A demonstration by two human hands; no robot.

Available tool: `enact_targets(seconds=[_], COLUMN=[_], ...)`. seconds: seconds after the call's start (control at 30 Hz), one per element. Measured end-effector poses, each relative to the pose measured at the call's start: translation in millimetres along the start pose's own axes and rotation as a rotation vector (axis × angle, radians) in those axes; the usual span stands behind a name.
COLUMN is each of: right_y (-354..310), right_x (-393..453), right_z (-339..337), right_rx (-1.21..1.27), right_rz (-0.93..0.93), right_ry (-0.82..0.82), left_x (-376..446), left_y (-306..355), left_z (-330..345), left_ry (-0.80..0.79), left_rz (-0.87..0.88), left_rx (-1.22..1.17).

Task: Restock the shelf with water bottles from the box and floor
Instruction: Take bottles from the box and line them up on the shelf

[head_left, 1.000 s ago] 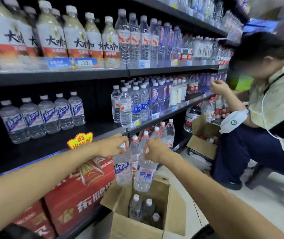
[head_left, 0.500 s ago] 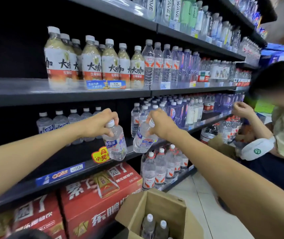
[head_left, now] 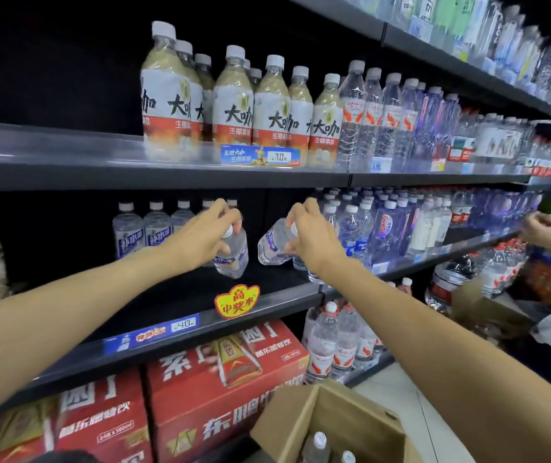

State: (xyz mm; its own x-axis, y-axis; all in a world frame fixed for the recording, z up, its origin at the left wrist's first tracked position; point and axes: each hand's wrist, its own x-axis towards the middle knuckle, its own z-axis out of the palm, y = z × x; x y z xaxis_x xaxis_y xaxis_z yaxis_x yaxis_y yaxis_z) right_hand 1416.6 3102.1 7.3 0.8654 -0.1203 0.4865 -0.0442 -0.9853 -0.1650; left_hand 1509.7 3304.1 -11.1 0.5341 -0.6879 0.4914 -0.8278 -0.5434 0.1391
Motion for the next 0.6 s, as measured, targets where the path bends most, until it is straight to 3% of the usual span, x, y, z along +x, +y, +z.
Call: enact_targets(seconds=[0.6], right_y=[5.0], right_x=[75.7], right_z=[86.3], right_rx=[0.045], right_rz=[-0.054], right_ry=[-0.195], left_x=[41.2], left_y=[-81.5], left_z=[52.2], left_ry=[-0.143], left_rz=[-0.218], left_rx=[-0.138])
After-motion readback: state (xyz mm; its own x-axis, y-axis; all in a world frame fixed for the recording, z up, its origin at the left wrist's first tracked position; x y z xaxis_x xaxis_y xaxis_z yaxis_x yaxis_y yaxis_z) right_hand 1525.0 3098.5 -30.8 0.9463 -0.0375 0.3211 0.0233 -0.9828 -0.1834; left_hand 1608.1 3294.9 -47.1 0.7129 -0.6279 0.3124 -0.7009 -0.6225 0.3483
